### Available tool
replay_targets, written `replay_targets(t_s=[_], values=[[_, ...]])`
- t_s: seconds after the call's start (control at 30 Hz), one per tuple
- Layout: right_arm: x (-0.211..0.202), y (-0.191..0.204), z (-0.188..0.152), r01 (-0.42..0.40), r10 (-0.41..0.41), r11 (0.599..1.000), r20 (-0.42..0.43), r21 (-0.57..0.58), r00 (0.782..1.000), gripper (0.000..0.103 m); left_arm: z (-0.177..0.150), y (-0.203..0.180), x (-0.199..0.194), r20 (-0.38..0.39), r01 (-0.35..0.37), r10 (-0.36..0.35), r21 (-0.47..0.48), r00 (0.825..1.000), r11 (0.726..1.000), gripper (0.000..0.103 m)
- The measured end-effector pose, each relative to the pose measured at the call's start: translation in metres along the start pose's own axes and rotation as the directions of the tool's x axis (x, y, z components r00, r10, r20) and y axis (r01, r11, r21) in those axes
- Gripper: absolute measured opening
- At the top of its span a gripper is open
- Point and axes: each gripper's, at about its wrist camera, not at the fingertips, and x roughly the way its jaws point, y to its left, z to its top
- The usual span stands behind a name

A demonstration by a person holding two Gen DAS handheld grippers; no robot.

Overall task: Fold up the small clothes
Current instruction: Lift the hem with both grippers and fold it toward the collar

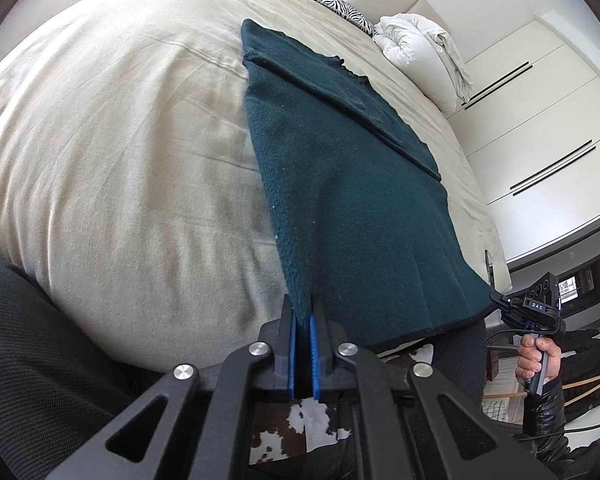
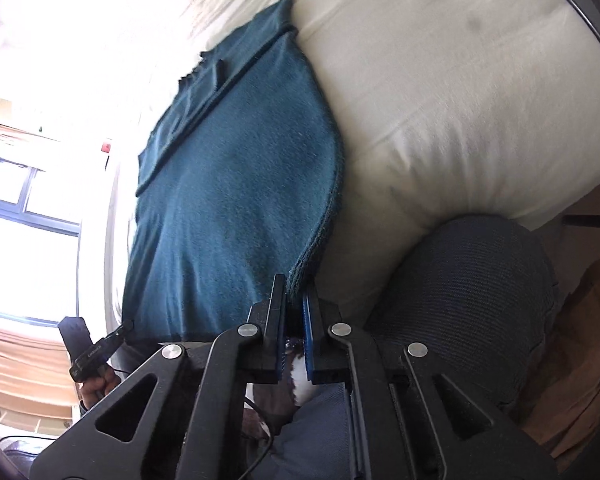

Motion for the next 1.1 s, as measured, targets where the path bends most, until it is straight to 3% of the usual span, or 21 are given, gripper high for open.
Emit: replay_targets(t_s=[0.23,0.4,0.6,0.93,1.1], values=[[-0.024,0.018,0.029,-0.149,0.147,0.989,0.104,0.019,0.984,0.006,0.018,0.004,-0.024,0.094,0.168,-0.159,-0.088,0.983,0.982,0.006],[-0.033,0.035,0.056,-0.239,0.232,0.971,0.186,0.018,0.955,0.006,0.039,0.005,-0.036,0.157,0.270,-0.248,-0.137,0.956,0.953,0.006],[-0.034,0.052,0.097,-0.284,0.270,0.959,0.255,0.021,0.928,0.006,0.074,0.010,-0.045,0.239,0.361,-0.313,-0.191,0.919,0.913,0.006],[-0.022,0.077,0.174,-0.307,0.286,0.952,0.341,0.006,0.895,0.006,0.156,0.010,-0.029,0.325,0.395,-0.318,-0.207,0.891,0.895,0.006],[-0.007,0.093,0.216,-0.271,0.258,0.962,0.364,-0.014,0.895,0.006,0.196,0.013,-0.009,0.332,0.377,-0.295,-0.216,0.896,0.901,0.006]])
